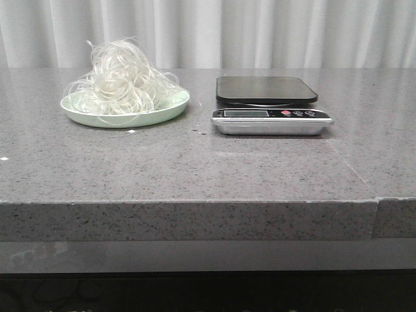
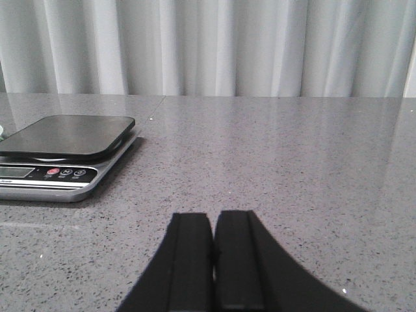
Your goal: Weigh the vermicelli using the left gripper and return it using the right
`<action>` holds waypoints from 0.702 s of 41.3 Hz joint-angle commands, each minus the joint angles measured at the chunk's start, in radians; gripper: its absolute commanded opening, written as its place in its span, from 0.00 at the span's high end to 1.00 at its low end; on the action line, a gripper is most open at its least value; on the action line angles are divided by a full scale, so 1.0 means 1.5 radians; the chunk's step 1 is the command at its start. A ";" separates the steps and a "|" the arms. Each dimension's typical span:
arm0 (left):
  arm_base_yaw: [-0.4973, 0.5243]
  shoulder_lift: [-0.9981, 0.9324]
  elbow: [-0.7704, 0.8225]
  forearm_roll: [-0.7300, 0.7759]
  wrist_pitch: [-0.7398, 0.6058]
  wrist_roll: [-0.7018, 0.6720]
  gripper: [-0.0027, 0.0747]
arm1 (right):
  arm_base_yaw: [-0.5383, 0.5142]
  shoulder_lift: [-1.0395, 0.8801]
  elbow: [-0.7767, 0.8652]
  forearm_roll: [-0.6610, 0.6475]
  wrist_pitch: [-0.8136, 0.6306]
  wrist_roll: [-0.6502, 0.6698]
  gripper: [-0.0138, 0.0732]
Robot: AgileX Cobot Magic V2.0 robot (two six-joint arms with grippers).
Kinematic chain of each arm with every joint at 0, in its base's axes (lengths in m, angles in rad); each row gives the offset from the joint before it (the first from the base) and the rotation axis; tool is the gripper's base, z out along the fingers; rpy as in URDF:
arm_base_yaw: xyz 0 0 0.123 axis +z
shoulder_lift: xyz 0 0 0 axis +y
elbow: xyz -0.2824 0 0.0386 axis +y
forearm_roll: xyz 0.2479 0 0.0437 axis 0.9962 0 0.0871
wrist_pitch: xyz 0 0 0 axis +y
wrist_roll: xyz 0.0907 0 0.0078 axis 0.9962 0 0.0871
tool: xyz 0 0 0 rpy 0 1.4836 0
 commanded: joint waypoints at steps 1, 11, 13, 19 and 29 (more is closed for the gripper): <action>0.001 -0.014 0.004 -0.005 -0.053 -0.008 0.78 | -0.004 -0.010 -0.005 0.003 -0.059 -0.001 0.66; 0.001 -0.014 0.004 -0.005 -0.053 -0.008 0.78 | -0.004 -0.010 -0.005 0.003 -0.059 -0.001 0.66; 0.001 -0.014 0.004 -0.005 -0.053 -0.008 0.78 | -0.004 -0.010 -0.005 0.003 -0.059 -0.001 0.66; 0.001 -0.014 0.004 -0.005 -0.053 -0.008 0.78 | -0.004 -0.010 -0.005 0.001 -0.059 -0.001 0.66; 0.001 -0.014 0.004 -0.005 -0.063 -0.008 0.78 | -0.004 -0.010 -0.006 0.001 -0.062 -0.001 0.66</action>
